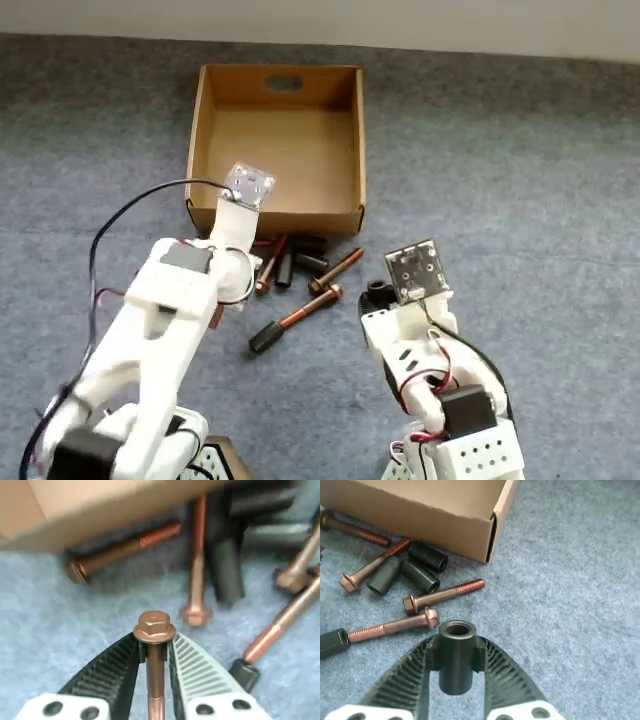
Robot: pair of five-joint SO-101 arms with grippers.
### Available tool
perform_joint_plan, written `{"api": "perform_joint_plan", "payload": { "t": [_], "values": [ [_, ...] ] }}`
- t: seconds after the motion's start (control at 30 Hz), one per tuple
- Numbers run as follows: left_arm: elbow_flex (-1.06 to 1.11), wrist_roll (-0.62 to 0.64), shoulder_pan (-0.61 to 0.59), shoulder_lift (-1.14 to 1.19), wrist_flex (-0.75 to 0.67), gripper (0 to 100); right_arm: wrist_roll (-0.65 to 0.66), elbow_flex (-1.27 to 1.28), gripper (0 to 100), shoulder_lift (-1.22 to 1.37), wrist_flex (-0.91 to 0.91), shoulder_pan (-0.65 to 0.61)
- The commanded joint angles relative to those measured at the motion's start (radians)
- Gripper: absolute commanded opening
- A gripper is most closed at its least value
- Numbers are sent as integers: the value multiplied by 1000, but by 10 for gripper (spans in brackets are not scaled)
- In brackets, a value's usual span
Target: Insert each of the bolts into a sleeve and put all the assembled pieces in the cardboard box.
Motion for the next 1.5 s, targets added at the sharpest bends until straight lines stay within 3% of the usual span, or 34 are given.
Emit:
{"api": "perform_joint_plan", "payload": {
  "t": [0.0,0.2,0.27,0.4,0.73,0.97,1.23,1.47],
  "values": [
    [12,-5,2,-329,-2,7,-3,8,5,-143,18,-1],
    [8,2,22,-668,-121,7,-6,41,5,-236,-93,-1],
    [8,66,39,-716,-146,8,-8,41,5,-203,-174,-5],
    [8,204,42,-736,-190,8,-5,39,5,-166,-340,-7],
    [8,247,114,-733,-529,8,-8,39,5,-87,-756,-30],
    [15,324,265,-740,-555,8,-9,79,5,-39,-768,-137],
    [87,328,272,-742,-565,8,-9,154,5,-81,-769,-134],
    [140,328,321,-730,-741,8,-9,182,5,-102,-765,-134]
  ]
}}
